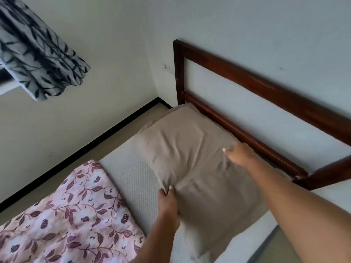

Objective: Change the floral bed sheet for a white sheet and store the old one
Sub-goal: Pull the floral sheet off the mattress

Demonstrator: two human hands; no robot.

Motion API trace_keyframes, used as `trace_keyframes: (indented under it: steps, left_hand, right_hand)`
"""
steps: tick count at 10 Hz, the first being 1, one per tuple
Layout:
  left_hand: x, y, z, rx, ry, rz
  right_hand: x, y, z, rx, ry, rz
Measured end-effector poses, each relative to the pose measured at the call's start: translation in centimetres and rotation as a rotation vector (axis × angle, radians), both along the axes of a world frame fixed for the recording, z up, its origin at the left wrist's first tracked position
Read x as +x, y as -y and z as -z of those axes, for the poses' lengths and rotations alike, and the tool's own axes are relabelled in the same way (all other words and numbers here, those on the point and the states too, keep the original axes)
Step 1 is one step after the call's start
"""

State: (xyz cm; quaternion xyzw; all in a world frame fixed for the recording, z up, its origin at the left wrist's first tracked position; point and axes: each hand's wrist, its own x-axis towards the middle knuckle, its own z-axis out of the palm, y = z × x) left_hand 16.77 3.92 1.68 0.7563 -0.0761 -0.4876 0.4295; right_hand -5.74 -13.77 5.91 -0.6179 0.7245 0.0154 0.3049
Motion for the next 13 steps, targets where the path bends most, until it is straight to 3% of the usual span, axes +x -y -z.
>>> trace_keyframes:
  steps: [1, 2, 3, 4, 5, 7, 10, 12, 13]
  left_hand:
    - [-2.4, 1.2, 4.1, 0.12, -0.24, 0.053]
    - [-4.1, 0.8, 5.1, 0.295, -0.065, 0.661]
    - [-3.2, -2.3, 7.0, 0.301, 0.325, 1.238]
    - [-1.0, -5.8, 7.5, 0.313, -0.036, 0.511]
    - [3.1, -10.8, 6.9, 0.291, 0.274, 0.555]
    - [12.4, -23.2, 6.0, 0.334, 0.419, 0.417]
    - [25.4, -45.6, 4.9, 0.501, 0.374, -0.192]
    - [32.3, -60.8, 7.9, 0.597, 0.068, -0.797]
    - [34.8, -65.8, 10.1, 0.547, -0.048, -1.002]
  right_hand:
    - [0.3, -3.3, 3.7, 0.153, 0.033, -0.111]
    - [2.0, -8.2, 7.0, 0.251, 0.059, -0.199]
    - [4.3, -13.2, 9.4, 0.319, 0.024, -0.272]
    - [6.9, -17.6, 10.2, 0.38, -0.007, -0.341]
    - [10.6, -21.1, 9.8, 0.371, -0.025, -0.439]
    - [21.9, -27.6, 7.5, 0.271, -0.056, -0.74]
    - [42.2, -46.2, 5.6, 0.316, -0.071, -1.235]
    - [51.8, -59.6, 5.1, 0.402, -0.054, -1.505]
    - [55.1, -64.7, 5.1, 0.431, -0.049, -1.566]
